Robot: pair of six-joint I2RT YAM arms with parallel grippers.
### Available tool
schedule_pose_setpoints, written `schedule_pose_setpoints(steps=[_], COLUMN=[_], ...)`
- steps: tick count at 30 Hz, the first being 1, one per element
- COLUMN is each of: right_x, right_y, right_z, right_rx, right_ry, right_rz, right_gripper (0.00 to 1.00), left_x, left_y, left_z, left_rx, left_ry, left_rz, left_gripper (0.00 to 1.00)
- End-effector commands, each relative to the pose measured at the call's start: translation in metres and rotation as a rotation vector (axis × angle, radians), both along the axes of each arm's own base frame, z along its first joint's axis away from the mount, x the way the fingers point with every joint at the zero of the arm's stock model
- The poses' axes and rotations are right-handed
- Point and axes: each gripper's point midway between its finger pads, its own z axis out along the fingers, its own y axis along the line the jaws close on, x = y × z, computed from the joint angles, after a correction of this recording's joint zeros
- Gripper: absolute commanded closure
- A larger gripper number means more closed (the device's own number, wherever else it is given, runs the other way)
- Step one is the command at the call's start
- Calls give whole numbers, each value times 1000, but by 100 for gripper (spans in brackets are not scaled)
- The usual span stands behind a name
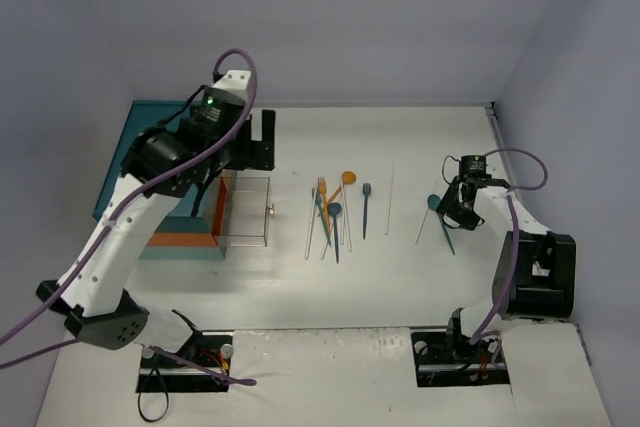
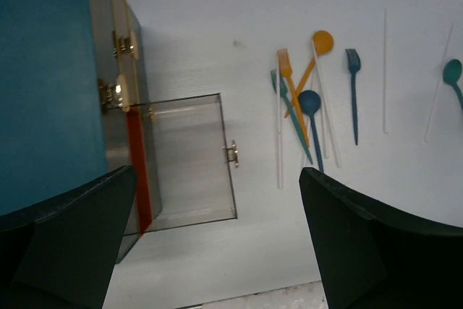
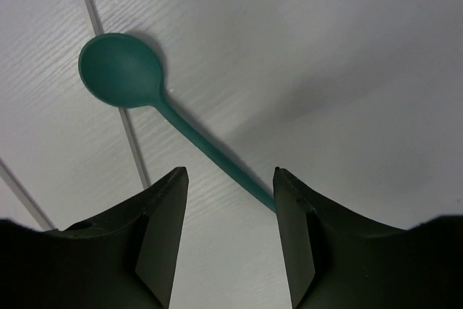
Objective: Sort the eating utensils into containers
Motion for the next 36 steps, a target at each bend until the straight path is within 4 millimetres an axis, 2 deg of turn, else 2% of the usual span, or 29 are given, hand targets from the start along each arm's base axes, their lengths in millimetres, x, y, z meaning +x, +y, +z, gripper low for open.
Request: schedule_pose_setpoints(steps=[1,6,11,15,18,20,23,25,27,28,33,36], right_x=[30,39,33,27,27,29,41,55,64,71,77,80], right_y=[-3,-2,-1,5,7,5,21,38,63,77,204,267], right_z=[-1,-11,-27,-35,-31,-22,11,49,82,105,197,236], right_rx=[-11,-4,1,1,-35,-61,-112,-129,-102,-66,18,88], right_ry=[-19,-11,24,37,33,10,-88,-198,-295,-362,-591,-686], right_rz=[36,60,64,74,97,100,164,222,288,323,636,741], right_gripper=[53,53,57,79,96,100,100,100,100,100,100,100], left_x=[-11,-23,-29,-28,-26,-25,-22,-21,-20,-19,-14,-12], left_y=[33,55,61,60,57,56,53,51,51,52,60,67], left_z=[-1,-10,-20,-24,-24,-24,-24,-24,-25,-25,-11,-2], left_rx=[9,26,38,35,27,25,21,15,15,15,0,-10], left_ry=[-16,-9,10,21,27,28,35,38,40,40,2,-25], left_rz=[30,63,72,70,70,69,65,66,74,80,125,156], left_gripper=[6,6,6,6,6,6,6,6,6,6,6,6])
